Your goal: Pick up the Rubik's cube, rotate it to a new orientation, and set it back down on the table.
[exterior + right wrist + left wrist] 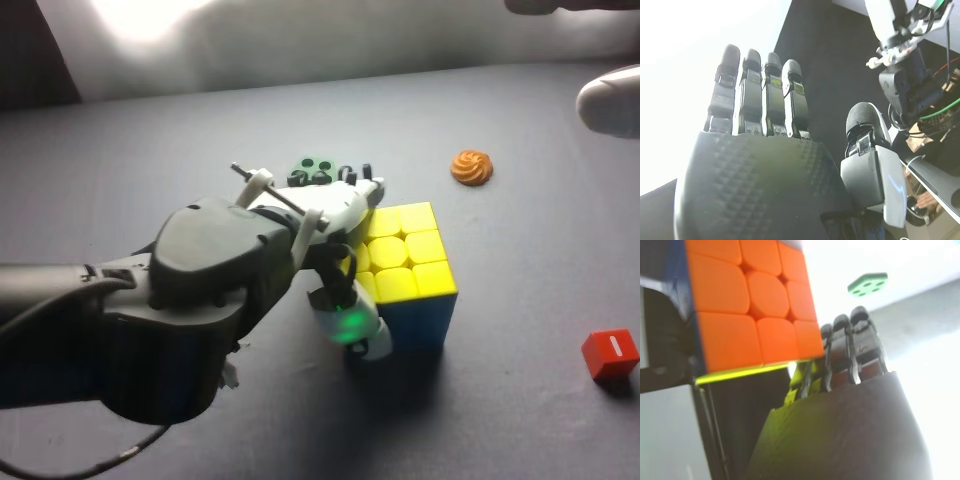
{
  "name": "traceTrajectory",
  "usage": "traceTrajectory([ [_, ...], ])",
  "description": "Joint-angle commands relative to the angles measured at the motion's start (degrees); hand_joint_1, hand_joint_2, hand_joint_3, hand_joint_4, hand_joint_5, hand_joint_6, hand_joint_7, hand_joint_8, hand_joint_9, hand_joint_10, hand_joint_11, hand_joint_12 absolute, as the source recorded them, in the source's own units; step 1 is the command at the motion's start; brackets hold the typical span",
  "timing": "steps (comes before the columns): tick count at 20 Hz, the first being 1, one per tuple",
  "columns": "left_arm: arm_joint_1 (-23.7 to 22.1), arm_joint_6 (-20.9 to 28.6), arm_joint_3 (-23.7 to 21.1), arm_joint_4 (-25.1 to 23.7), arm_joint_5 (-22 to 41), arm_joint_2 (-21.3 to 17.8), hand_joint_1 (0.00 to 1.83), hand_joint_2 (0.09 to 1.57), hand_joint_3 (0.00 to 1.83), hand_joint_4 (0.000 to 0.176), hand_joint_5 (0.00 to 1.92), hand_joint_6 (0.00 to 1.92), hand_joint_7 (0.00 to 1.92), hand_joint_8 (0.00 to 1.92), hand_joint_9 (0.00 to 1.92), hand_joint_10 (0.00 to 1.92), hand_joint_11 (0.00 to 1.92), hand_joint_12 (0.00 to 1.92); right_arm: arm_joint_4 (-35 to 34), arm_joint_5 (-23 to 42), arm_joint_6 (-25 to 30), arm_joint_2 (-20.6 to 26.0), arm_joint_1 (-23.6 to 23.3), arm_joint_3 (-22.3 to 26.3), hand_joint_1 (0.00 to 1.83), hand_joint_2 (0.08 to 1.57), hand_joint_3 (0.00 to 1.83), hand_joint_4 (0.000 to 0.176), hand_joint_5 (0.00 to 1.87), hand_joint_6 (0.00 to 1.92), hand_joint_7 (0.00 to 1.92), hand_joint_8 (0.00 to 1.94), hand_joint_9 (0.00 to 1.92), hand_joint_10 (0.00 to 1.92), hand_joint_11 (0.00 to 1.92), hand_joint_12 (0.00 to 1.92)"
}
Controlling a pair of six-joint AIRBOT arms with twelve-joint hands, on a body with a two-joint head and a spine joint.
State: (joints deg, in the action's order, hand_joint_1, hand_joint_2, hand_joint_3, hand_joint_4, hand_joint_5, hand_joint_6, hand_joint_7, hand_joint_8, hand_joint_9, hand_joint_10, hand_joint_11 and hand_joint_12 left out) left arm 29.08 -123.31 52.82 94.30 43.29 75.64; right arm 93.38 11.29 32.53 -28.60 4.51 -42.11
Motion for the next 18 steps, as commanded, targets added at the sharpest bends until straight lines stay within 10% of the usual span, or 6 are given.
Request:
traceTrajectory([
  [1,0.05,0.01,0.41,-2.60,-0.01,0.77,1.10,0.93,0.01,0.000,0.01,0.00,0.00,0.00,0.00,0.00,0.00,0.00,-1.54,-0.32,0.03,0.10,-1.08,0.24,0.00,1.27,0.00,0.000,0.30,0.01,0.27,0.01,0.22,0.00,0.00,0.63],
  [16,0.85,0.02,0.59,-2.32,-0.04,0.95,1.13,0.96,0.01,0.000,0.03,0.01,0.00,0.00,0.00,0.00,0.01,0.00,-1.55,-0.32,0.07,0.14,-1.15,0.25,0.00,1.26,0.00,0.000,0.29,0.01,0.27,0.01,0.22,0.01,0.00,0.61],
  [18,0.67,0.02,0.55,-2.46,-0.04,0.89,1.13,0.99,0.00,0.000,0.09,0.00,0.03,0.03,0.04,0.01,0.00,0.26,-1.55,-0.33,0.42,0.14,-1.12,0.24,0.00,1.26,0.00,0.000,0.28,0.00,0.27,0.01,0.22,0.01,0.00,0.61],
])
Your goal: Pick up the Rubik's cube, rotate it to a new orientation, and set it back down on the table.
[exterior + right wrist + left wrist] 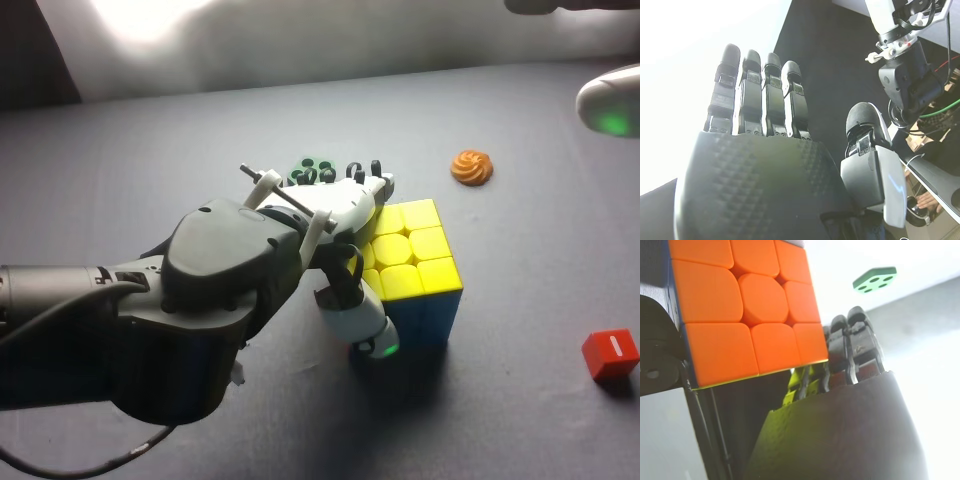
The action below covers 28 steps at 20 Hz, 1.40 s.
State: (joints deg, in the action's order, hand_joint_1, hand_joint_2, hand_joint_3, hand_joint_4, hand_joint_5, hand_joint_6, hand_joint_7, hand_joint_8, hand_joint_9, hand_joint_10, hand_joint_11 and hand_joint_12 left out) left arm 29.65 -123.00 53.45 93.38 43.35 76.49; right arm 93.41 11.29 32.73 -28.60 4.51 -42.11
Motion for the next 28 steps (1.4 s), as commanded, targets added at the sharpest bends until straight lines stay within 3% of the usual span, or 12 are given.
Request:
traceTrajectory([
  [1,0.01,-0.28,-0.10,-1.56,-0.11,0.01,1.12,1.00,0.00,0.000,0.10,0.00,0.04,0.02,0.05,0.01,0.00,0.35,-1.57,-0.37,0.81,0.16,-1.06,0.23,0.00,1.26,0.00,0.000,0.28,0.00,0.27,0.01,0.22,0.01,0.00,0.61],
  [2,-0.09,-0.28,-0.10,-1.56,-0.15,-0.02,1.12,1.00,0.00,0.000,0.10,0.00,0.04,0.02,0.05,0.01,0.00,0.35,-1.57,-0.40,1.40,0.17,-1.00,0.22,0.00,1.26,0.00,0.000,0.28,0.00,0.27,0.01,0.22,0.01,0.00,0.61],
  [3,-0.24,-0.28,-0.09,-1.56,-0.24,-0.06,1.17,1.02,0.00,0.000,0.30,0.01,0.27,0.01,0.25,0.02,0.00,0.71,-1.57,-0.41,2.29,0.18,-0.86,0.22,0.00,1.26,0.00,0.000,0.29,0.00,0.27,0.01,0.23,0.01,0.00,0.64],
  [4,-0.40,-0.28,-0.09,-1.56,-0.26,-0.07,1.17,1.02,0.00,0.000,0.30,0.01,0.27,0.01,0.25,0.02,0.00,0.71,-1.57,-0.41,2.44,0.18,-0.64,0.21,0.00,1.26,0.00,0.000,0.29,0.00,0.27,0.01,0.23,0.01,0.00,0.64],
  [6,-0.69,-0.28,-0.09,-1.56,-0.29,-0.11,1.27,1.11,0.00,0.000,0.86,0.02,0.92,0.02,0.84,0.07,0.30,1.01,-1.57,-0.41,2.44,0.18,0.00,0.20,0.00,1.27,0.00,0.000,0.29,0.00,0.28,0.00,0.23,0.01,0.00,0.62],
  [7,-0.78,-0.28,-0.10,-1.56,-0.32,-0.15,1.22,1.14,0.00,0.000,0.85,0.92,0.96,0.83,0.94,0.11,0.35,1.10,-1.57,-0.41,2.47,0.16,0.41,0.20,0.00,1.27,0.00,0.000,0.27,0.00,0.26,0.00,0.21,0.00,0.00,0.58],
  [8,-0.82,-0.28,-0.10,-1.56,-0.34,-0.15,1.36,1.14,0.01,0.000,0.88,1.03,0.95,1.10,0.84,1.22,0.56,1.20,-1.58,-0.41,2.54,0.16,0.75,0.20,0.00,1.26,0.00,0.000,0.25,0.00,0.24,0.00,0.20,0.00,0.00,0.53],
  [11,-0.85,-0.28,-0.11,-1.56,-0.35,-0.15,1.37,1.15,0.00,0.000,0.93,0.87,0.89,1.20,0.82,1.39,0.68,1.32,-1.58,-0.40,2.81,0.12,1.31,0.20,0.00,1.26,0.00,0.000,0.27,0.00,0.26,0.00,0.21,0.00,0.00,0.54],
  [15,-1.52,-0.29,-0.27,-2.25,-0.97,-0.56,1.37,1.15,0.00,0.000,0.89,0.93,0.89,1.22,0.81,1.37,0.64,1.28,-0.94,2.79,2.69,0.14,2.09,-0.42,0.00,1.26,0.00,0.000,0.27,0.00,0.26,0.00,0.22,0.00,0.00,0.58],
  [18,-3.04,-0.30,-1.00,-2.96,-1.01,-1.67,1.37,1.14,0.00,0.000,0.95,0.88,0.91,1.19,0.83,1.32,0.63,1.26,2.46,3.88,2.69,0.09,4.48,-0.45,0.00,1.26,0.00,0.000,0.29,0.01,0.28,0.00,0.23,0.01,0.00,0.61],
  [24,-7.05,-1.09,-2.56,-3.61,-2.02,-4.52,1.36,1.16,0.00,0.000,0.90,0.95,0.87,1.24,0.77,1.41,0.60,1.32,5.25,3.97,2.68,-0.75,7.67,-1.24,0.00,1.25,0.00,0.000,0.29,0.00,0.27,0.00,0.23,0.01,0.00,0.59],
  [28,-9.20,-2.69,-3.97,-2.00,-2.65,-6.70,1.36,1.16,0.00,0.000,0.91,0.92,0.89,1.21,0.78,1.40,0.57,1.31,9.45,3.97,2.68,-1.01,7.64,-1.26,0.00,1.37,0.02,0.000,0.30,0.00,0.31,0.01,0.28,0.01,0.00,0.67],
])
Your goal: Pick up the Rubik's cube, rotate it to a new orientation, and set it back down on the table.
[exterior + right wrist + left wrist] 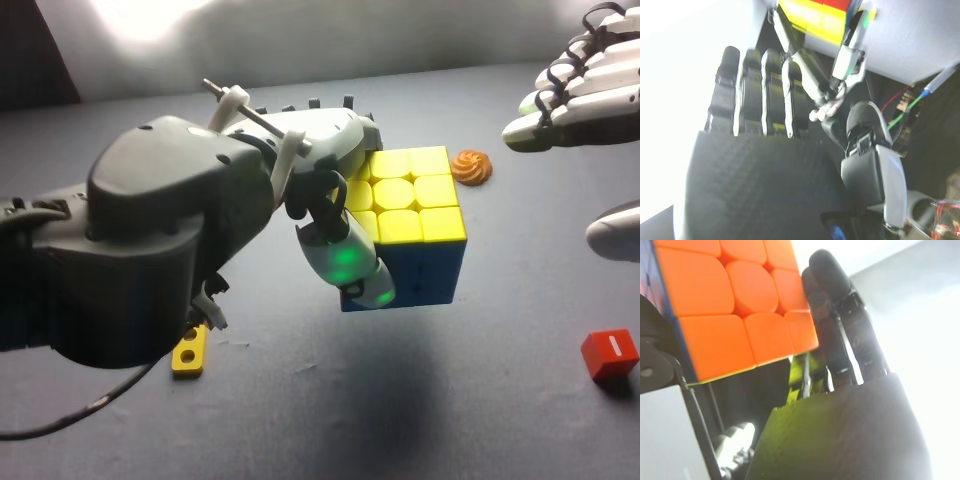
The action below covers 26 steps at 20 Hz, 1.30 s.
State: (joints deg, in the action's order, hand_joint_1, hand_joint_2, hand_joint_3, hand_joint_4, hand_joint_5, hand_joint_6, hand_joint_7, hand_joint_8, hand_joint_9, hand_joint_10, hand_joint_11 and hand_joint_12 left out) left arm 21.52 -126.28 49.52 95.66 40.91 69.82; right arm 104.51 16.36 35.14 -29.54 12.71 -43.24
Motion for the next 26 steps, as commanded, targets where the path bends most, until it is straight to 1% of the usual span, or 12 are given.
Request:
traceTrajectory([
  [1,-1.68,-0.29,-0.13,-3.62,-0.69,-0.38,1.36,1.17,0.00,0.000,0.89,0.96,0.86,1.25,0.75,1.44,0.53,1.33,-1.31,-1.10,0.27,-0.06,-0.56,-0.14,0.14,1.40,0.01,0.000,0.32,0.00,0.47,0.01,0.46,0.04,0.02,0.92],
  [2,-2.40,-1.36,-0.06,-3.08,-1.55,-0.60,1.36,1.17,0.00,0.000,0.90,0.96,0.88,1.23,0.75,1.43,0.51,1.33,-1.25,-1.10,0.27,-0.04,-0.55,-0.16,0.39,1.38,0.00,0.000,0.27,0.00,0.80,0.09,0.77,0.24,0.21,1.10],
  [4,-3.17,-1.56,0.03,-3.02,-1.88,-0.66,1.36,1.16,0.00,0.000,0.92,0.93,0.89,1.20,0.76,1.42,0.52,1.32,-1.11,-1.10,0.27,-0.01,-0.47,-0.27,0.86,1.26,0.01,0.000,0.19,0.00,0.98,0.12,0.95,0.90,0.57,1.28],
  [5,-3.54,-1.56,0.04,-2.98,-1.90,-0.69,1.36,1.16,0.00,0.000,0.93,0.91,0.89,1.20,0.76,1.42,0.53,1.33,-1.11,-1.09,0.27,0.00,-0.44,-0.43,1.21,1.18,0.10,0.000,0.17,0.00,0.81,1.10,0.91,1.25,0.64,1.52],
  [6,-3.83,-1.56,0.03,-2.85,-2.00,-0.73,1.36,1.16,0.00,0.000,0.93,0.92,0.88,1.21,0.75,1.43,0.52,1.34,-1.11,-1.09,0.27,0.00,-0.43,-0.59,1.28,1.21,0.04,0.000,0.20,0.01,0.76,1.34,0.92,1.48,0.72,1.59],
  [7,-4.10,-1.73,-0.03,-2.68,-2.08,-0.83,1.36,1.15,0.00,0.000,0.94,0.90,0.90,1.18,0.77,1.41,0.53,1.33,-1.11,-1.09,0.28,0.02,-0.42,-0.68,1.22,1.20,0.01,0.000,0.26,0.01,0.77,1.66,0.86,1.83,0.75,1.86],
  [10,-4.88,-3.49,-0.28,-0.95,-2.00,-1.69,1.37,1.14,0.00,0.000,0.98,0.85,0.90,1.16,0.78,1.39,0.53,1.32,-0.80,-1.08,0.27,0.04,-0.32,-0.87,1.28,1.20,0.00,0.000,0.20,0.00,0.80,1.80,0.87,1.92,0.73,1.92],
  [11,-5.14,-3.49,-0.18,-0.99,-2.00,-1.73,1.36,1.15,0.00,0.000,0.96,0.89,0.88,1.20,0.76,1.41,0.50,1.33,-0.28,-1.08,0.27,0.04,-0.30,-0.97,1.31,1.23,0.02,0.000,0.18,0.00,0.74,1.56,0.84,1.92,0.72,1.92],
  [15,-5.89,-3.49,-0.13,-0.95,-1.57,-1.71,1.35,1.18,0.00,0.000,0.92,0.96,0.84,1.29,0.70,1.47,0.44,1.38,0.37,-0.81,0.06,-0.04,0.19,-1.07,1.33,1.21,0.00,0.000,0.20,0.01,0.78,1.39,0.81,1.90,0.69,1.91],
  [22,-6.24,-3.50,-0.60,-0.88,-1.48,-2.20,1.36,1.17,0.00,0.000,0.90,0.95,0.86,1.28,0.72,1.45,0.46,1.38,0.38,-0.11,-2.89,-1.89,0.84,-1.48,1.32,1.22,0.00,0.000,0.21,0.00,0.77,1.41,0.77,1.85,0.67,1.81],
  [24,-6.27,-3.50,-0.72,-0.68,-1.47,-2.19,1.35,1.17,0.00,0.000,0.90,0.99,0.85,1.25,0.72,1.45,0.45,1.36,0.38,0.09,-2.95,-2.71,0.93,-2.01,1.31,1.23,0.00,0.000,0.23,0.00,0.74,1.46,0.75,1.91,0.64,1.91],
  [26,-6.27,-3.50,-0.68,-0.65,-1.47,-2.20,1.35,1.17,0.00,0.000,0.91,0.98,0.86,1.25,0.71,1.45,0.45,1.36,0.38,0.16,-3.01,-3.65,1.10,-2.56,1.31,1.22,0.00,0.000,0.28,0.01,0.76,1.43,0.75,1.82,0.61,1.79],
])
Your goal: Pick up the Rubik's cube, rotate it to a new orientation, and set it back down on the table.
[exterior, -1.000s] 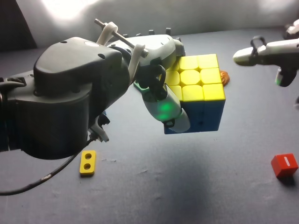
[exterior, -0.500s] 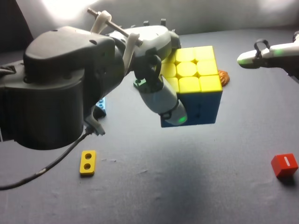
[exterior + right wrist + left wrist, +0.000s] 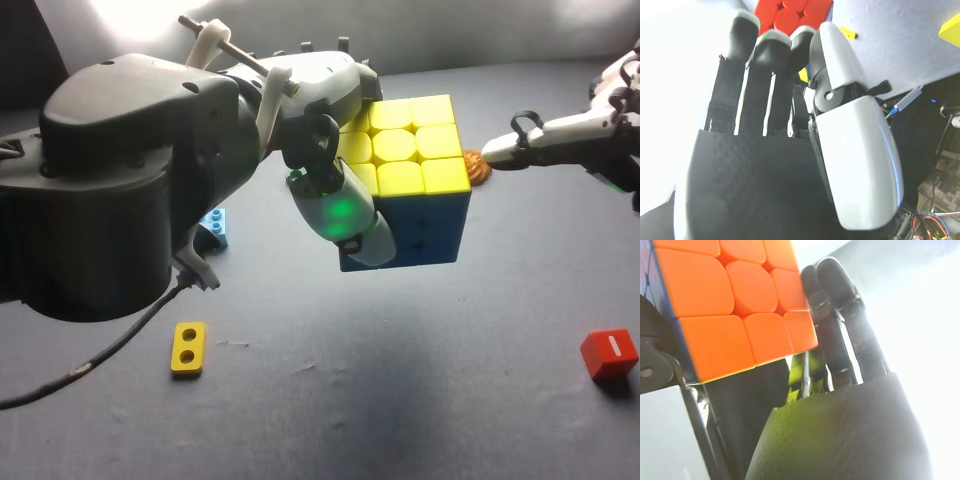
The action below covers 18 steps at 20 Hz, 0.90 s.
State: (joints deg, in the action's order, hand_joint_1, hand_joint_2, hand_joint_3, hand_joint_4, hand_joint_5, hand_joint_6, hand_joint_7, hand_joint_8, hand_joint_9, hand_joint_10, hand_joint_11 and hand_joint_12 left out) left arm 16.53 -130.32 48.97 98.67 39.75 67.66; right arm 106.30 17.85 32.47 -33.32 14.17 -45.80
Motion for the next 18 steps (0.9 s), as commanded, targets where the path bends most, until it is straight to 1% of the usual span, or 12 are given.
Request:
traceTrajectory([
  [1,-1.27,0.55,-0.07,-3.67,-0.32,-0.03,1.36,1.16,0.00,0.000,0.92,0.97,0.88,1.21,0.74,1.42,0.47,1.35,-1.42,-1.31,-0.34,-0.18,-0.25,-0.20,1.32,1.22,0.00,0.000,0.28,0.01,0.77,1.41,0.76,1.85,0.64,1.84],
  [2,-1.27,0.55,-0.04,-3.67,-0.32,-0.04,1.36,1.17,0.00,0.000,0.91,0.98,0.87,1.23,0.73,1.43,0.46,1.35,-1.42,-1.31,-0.33,-0.39,-0.03,-0.29,1.32,1.20,0.00,0.000,0.29,0.01,0.80,1.37,0.77,1.84,0.67,1.85],
  [3,-1.27,0.55,0.02,-3.67,-0.32,-0.04,1.36,1.17,0.00,0.000,0.91,0.96,0.86,1.26,0.73,1.44,0.46,1.36,-1.42,-1.26,-0.33,-0.62,0.28,-0.29,1.32,1.20,0.00,0.000,0.28,0.00,0.80,1.37,0.76,1.87,0.67,1.87],
  [4,-1.27,0.55,0.06,-3.67,-0.32,-0.04,1.36,1.17,0.00,0.000,0.91,0.95,0.86,1.26,0.73,1.44,0.47,1.35,-1.42,-1.25,-0.35,-0.80,0.38,-0.29,1.32,1.20,0.00,0.000,0.28,0.00,0.80,1.37,0.76,1.83,0.66,1.84],
  [5,-1.27,0.55,0.14,-3.67,-0.32,-0.04,1.36,1.16,0.00,0.000,0.93,0.92,0.88,1.23,0.75,1.41,0.48,1.34,-1.42,-1.28,-0.39,-1.37,0.48,-0.42,1.31,1.21,0.00,0.000,0.24,0.00,0.77,1.41,0.77,1.85,0.67,1.86],
  [6,-1.28,0.55,0.18,-3.69,-0.32,-0.04,1.36,1.16,0.00,0.000,0.92,0.94,0.87,1.24,0.74,1.43,0.47,1.33,-1.42,-1.51,-0.38,-1.72,0.41,-0.56,1.32,1.19,0.00,0.000,0.32,0.02,0.81,1.35,0.77,1.83,0.67,1.85],
  [7,-1.28,0.55,0.21,-3.75,-0.32,-0.04,1.35,1.18,0.00,0.000,0.89,1.00,0.85,1.26,0.72,1.46,0.45,1.36,-1.42,-1.68,-0.38,-1.93,0.20,-0.68,1.33,1.19,0.00,0.000,0.28,0.01,0.83,1.33,0.79,1.83,0.69,1.86],
  [8,-1.28,0.55,0.22,-3.78,-0.32,-0.04,1.35,1.17,0.00,0.000,0.90,1.01,0.86,1.23,0.72,1.45,0.44,1.36,-1.42,-1.68,-0.38,-1.94,-0.27,-0.71,1.34,1.18,0.00,0.000,0.22,0.00,0.84,1.31,0.83,1.89,0.75,1.90],
  [10,-1.28,0.55,0.22,-3.88,-0.32,-0.04,1.35,1.17,0.00,0.000,0.90,1.00,0.86,1.23,0.72,1.46,0.44,1.36,-1.41,-1.59,-0.51,-1.89,-1.68,-0.71,1.35,1.15,0.00,0.000,0.15,0.00,0.89,1.23,0.86,1.88,0.76,1.90],
  [13,-1.33,0.55,0.22,-3.88,-0.30,-0.03,1.36,1.16,0.00,0.000,0.91,0.98,0.88,1.19,0.75,1.43,0.48,1.33,-1.40,-1.56,-0.59,-1.41,-3.67,-0.75,1.34,1.16,0.00,0.000,0.10,0.00,0.86,1.27,0.87,1.90,0.78,1.92],
  [15,-1.36,0.55,0.22,-3.88,-0.28,-0.03,1.35,1.17,0.00,0.000,0.91,0.98,0.84,1.27,0.72,1.44,0.46,1.32,-1.40,-1.20,-0.59,-1.30,-4.22,-0.75,1.34,1.15,0.00,0.000,0.09,0.00,0.89,1.23,0.88,1.85,0.74,1.92],
  [18,-1.40,0.55,0.22,-3.88,-0.28,-0.01,1.35,1.18,0.00,0.000,0.91,0.96,0.83,1.28,0.72,1.46,0.45,1.35,-1.40,-1.21,-0.38,-1.77,-3.00,-0.73,1.34,1.16,0.00,0.000,0.07,0.00,0.85,1.29,0.87,1.92,0.78,1.92],
])
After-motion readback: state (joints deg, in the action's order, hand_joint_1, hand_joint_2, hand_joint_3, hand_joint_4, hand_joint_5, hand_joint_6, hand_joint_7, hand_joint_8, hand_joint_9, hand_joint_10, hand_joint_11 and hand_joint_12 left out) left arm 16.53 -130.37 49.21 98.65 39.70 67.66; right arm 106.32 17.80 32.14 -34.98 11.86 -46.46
